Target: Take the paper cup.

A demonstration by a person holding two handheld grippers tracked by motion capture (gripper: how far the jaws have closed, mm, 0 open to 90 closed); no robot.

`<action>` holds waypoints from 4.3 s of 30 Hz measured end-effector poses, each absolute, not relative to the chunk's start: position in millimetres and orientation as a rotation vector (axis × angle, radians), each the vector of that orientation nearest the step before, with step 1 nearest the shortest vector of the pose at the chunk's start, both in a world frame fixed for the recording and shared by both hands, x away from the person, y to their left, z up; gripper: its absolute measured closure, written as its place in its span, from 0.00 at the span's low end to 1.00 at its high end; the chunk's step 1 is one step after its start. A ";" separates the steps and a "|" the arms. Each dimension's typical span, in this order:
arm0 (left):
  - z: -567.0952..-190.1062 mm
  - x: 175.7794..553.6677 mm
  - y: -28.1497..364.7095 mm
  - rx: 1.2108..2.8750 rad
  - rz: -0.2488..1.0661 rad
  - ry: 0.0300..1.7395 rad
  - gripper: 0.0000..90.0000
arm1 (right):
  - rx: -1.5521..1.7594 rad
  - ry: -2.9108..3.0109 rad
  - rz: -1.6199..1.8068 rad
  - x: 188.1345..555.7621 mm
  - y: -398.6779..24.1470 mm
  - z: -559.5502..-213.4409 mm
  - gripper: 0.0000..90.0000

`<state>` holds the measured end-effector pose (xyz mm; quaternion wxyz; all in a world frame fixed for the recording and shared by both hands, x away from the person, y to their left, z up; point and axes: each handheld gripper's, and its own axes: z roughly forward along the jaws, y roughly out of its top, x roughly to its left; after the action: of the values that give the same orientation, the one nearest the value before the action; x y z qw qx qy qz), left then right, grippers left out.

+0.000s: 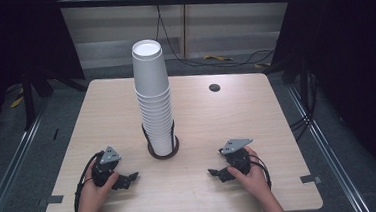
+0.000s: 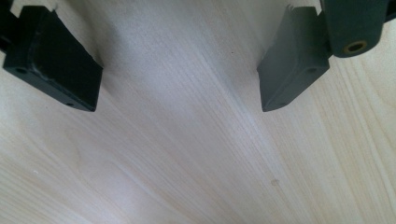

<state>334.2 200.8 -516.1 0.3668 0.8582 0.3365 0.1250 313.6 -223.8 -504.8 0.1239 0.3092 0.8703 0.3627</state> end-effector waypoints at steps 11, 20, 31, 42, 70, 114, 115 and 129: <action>-515.9 330.9 200.0 2.200 0.317 0.871 0.02 | 0.901 2.536 1.055 313.5 -223.9 -504.7 0.14; -497.4 329.9 208.0 2.145 0.245 0.868 0.13 | 0.931 2.568 1.125 312.5 -218.6 -502.1 0.16; -448.0 345.8 205.5 2.115 0.160 0.801 0.15 | 0.875 2.577 1.248 322.3 -202.6 -464.2 0.16; -393.9 358.1 204.7 2.052 0.173 0.740 0.16 | 0.837 2.525 1.380 336.8 -185.2 -417.7 0.16; -307.9 390.6 188.9 2.027 0.175 0.664 0.17 | 0.780 2.402 1.516 382.0 -141.3 -326.0 0.16; -258.1 414.2 162.4 1.981 0.185 0.587 0.13 | 0.778 2.353 1.623 403.2 -104.1 -306.1 0.14; -257.9 416.2 159.3 1.983 0.171 0.576 0.13 | 0.779 2.353 1.622 403.3 -103.9 -306.0 0.14; -260.3 425.1 133.6 1.943 0.177 0.540 0.05 | 0.763 2.350 1.605 402.6 -102.3 -304.7 0.14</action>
<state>425.1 133.6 -260.3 0.5300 0.8139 0.2262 0.0741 402.6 -102.3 -304.7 0.0975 0.2577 0.7937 0.5423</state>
